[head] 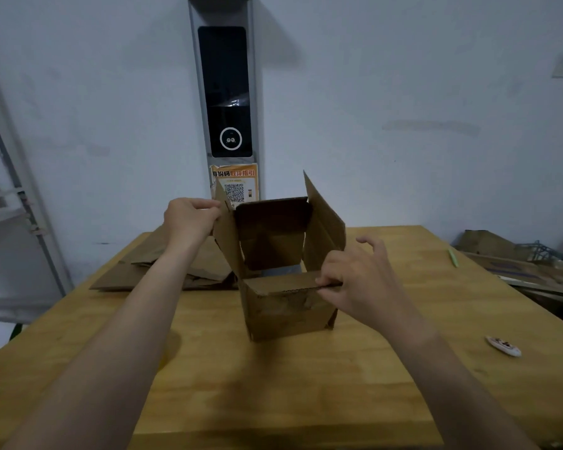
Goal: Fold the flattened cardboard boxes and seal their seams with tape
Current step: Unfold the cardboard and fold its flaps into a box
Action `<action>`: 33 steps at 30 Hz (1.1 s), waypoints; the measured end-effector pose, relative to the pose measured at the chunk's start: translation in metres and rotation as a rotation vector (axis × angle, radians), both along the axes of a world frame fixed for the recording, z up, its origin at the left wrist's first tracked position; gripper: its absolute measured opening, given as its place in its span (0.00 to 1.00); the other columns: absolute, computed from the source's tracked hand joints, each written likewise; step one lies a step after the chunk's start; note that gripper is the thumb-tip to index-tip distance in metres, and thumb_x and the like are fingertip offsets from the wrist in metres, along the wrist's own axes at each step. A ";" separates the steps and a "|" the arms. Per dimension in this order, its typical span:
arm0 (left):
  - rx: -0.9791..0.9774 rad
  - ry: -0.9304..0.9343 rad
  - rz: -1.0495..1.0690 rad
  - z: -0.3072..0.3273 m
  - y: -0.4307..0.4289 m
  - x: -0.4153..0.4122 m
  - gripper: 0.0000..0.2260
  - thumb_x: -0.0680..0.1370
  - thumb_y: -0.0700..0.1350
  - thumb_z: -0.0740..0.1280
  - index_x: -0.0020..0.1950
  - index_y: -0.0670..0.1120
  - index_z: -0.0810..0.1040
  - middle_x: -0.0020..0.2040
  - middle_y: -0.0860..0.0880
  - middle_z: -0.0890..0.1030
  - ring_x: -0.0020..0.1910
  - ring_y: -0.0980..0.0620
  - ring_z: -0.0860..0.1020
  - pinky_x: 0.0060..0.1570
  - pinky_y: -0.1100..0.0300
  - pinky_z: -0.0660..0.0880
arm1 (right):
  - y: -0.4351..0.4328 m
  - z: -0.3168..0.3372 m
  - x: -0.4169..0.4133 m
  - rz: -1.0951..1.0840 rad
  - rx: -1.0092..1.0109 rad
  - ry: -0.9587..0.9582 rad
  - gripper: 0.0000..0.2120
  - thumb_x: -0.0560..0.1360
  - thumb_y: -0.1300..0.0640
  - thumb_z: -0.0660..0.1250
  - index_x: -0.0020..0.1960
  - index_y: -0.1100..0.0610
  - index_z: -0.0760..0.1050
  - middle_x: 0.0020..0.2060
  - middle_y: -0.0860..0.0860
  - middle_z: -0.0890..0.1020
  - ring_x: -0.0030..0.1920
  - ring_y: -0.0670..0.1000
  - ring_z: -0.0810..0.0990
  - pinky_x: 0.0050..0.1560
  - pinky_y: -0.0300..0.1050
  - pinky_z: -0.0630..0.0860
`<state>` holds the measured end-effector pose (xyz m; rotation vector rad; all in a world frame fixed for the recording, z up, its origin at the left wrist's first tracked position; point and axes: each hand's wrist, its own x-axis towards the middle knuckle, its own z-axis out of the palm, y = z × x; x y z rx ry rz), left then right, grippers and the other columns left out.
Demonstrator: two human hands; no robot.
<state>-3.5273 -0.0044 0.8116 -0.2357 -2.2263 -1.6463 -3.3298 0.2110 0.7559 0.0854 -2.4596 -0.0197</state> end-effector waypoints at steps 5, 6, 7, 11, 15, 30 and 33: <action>0.034 -0.044 -0.099 0.000 0.002 -0.019 0.06 0.75 0.43 0.75 0.47 0.54 0.88 0.52 0.51 0.86 0.52 0.53 0.82 0.54 0.53 0.82 | 0.004 0.004 -0.015 0.040 0.006 -0.098 0.06 0.72 0.49 0.77 0.38 0.44 0.82 0.40 0.40 0.81 0.45 0.45 0.78 0.74 0.60 0.56; 0.030 -0.051 -0.116 0.001 0.002 -0.021 0.06 0.75 0.43 0.75 0.46 0.55 0.88 0.53 0.51 0.86 0.54 0.52 0.82 0.56 0.50 0.81 | 0.005 0.005 -0.017 0.059 0.006 -0.121 0.05 0.72 0.48 0.77 0.39 0.44 0.83 0.41 0.39 0.80 0.46 0.44 0.77 0.75 0.60 0.56; 0.028 -0.052 -0.129 0.002 0.002 -0.023 0.06 0.74 0.43 0.75 0.45 0.55 0.88 0.53 0.51 0.86 0.55 0.51 0.82 0.57 0.50 0.81 | 0.006 0.007 -0.019 0.070 0.009 -0.152 0.04 0.72 0.46 0.76 0.40 0.44 0.83 0.41 0.38 0.79 0.46 0.42 0.76 0.76 0.60 0.54; 0.024 -0.048 -0.157 -0.001 0.003 -0.027 0.06 0.75 0.43 0.75 0.47 0.54 0.88 0.55 0.51 0.86 0.59 0.51 0.80 0.59 0.50 0.80 | 0.006 0.020 -0.021 0.066 0.004 -0.342 0.14 0.72 0.34 0.71 0.47 0.43 0.84 0.48 0.37 0.80 0.54 0.38 0.75 0.77 0.52 0.44; 0.069 -0.052 -0.162 -0.007 0.005 -0.027 0.06 0.76 0.41 0.75 0.48 0.52 0.88 0.53 0.51 0.85 0.58 0.50 0.80 0.56 0.54 0.81 | 0.011 0.025 -0.018 0.123 -0.026 -0.381 0.17 0.70 0.31 0.70 0.47 0.43 0.85 0.59 0.35 0.78 0.64 0.41 0.67 0.75 0.51 0.56; 0.128 -0.050 -0.125 -0.014 0.008 -0.011 0.07 0.75 0.40 0.75 0.49 0.51 0.88 0.51 0.50 0.86 0.54 0.50 0.82 0.45 0.61 0.78 | 0.044 0.037 -0.017 -0.267 -0.126 -0.557 0.56 0.56 0.20 0.68 0.79 0.36 0.53 0.82 0.50 0.38 0.80 0.68 0.40 0.75 0.72 0.40; 0.134 -0.053 -0.116 -0.013 0.003 -0.010 0.07 0.75 0.40 0.75 0.49 0.51 0.88 0.49 0.51 0.86 0.49 0.53 0.81 0.40 0.63 0.76 | 0.056 0.032 -0.014 -0.239 -0.181 -0.564 0.57 0.55 0.17 0.62 0.79 0.35 0.51 0.83 0.48 0.42 0.81 0.65 0.42 0.75 0.71 0.37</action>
